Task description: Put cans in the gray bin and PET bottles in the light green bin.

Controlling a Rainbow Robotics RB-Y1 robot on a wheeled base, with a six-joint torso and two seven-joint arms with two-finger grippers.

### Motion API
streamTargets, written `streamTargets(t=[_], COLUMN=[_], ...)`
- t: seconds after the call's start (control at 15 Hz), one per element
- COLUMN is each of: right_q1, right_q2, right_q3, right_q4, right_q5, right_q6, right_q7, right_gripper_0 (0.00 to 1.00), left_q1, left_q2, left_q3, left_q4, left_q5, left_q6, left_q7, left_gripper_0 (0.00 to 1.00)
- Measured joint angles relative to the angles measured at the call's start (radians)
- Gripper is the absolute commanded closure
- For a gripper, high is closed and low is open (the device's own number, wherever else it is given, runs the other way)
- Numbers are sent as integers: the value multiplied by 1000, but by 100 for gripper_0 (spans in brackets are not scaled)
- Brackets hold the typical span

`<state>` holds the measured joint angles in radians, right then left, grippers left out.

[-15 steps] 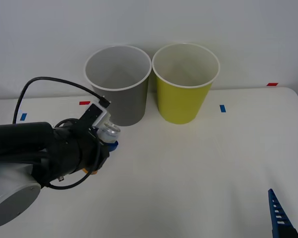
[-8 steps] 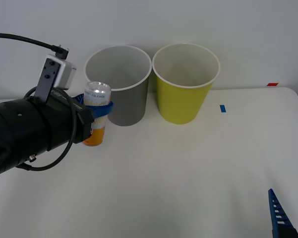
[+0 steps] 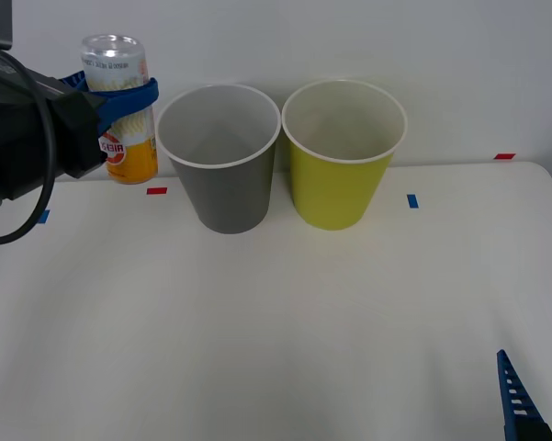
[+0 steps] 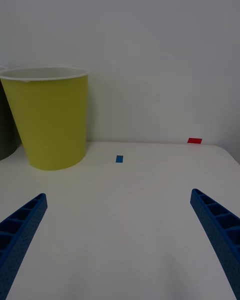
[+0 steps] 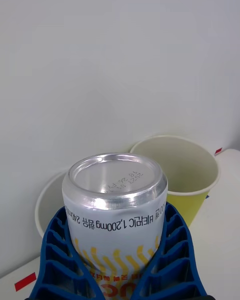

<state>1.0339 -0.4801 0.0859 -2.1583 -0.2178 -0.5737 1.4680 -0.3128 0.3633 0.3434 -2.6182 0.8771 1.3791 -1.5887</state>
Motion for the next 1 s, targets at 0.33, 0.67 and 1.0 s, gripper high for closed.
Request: streamTargets(t=[0.33,0.67,1.0], right_q1=[0,0,0], right_q2=[0,0,0], right_q3=[0,0,0], right_q4=[0,0,0], right_q5=[0,0,0], right_q6=[0,0,0], right_q7=[0,0,0], right_gripper_0=[0,0,0], left_q1=[-116,-237,-318], left_q2=[2,9,9], left_q3=[25,-16,-88], left_q4=[40,245,452], left_q5=[-18,-92,-131], left_q6=[22,-71,-204], left_q7=[19,6,-36], left_gripper_0=[100,100,100])
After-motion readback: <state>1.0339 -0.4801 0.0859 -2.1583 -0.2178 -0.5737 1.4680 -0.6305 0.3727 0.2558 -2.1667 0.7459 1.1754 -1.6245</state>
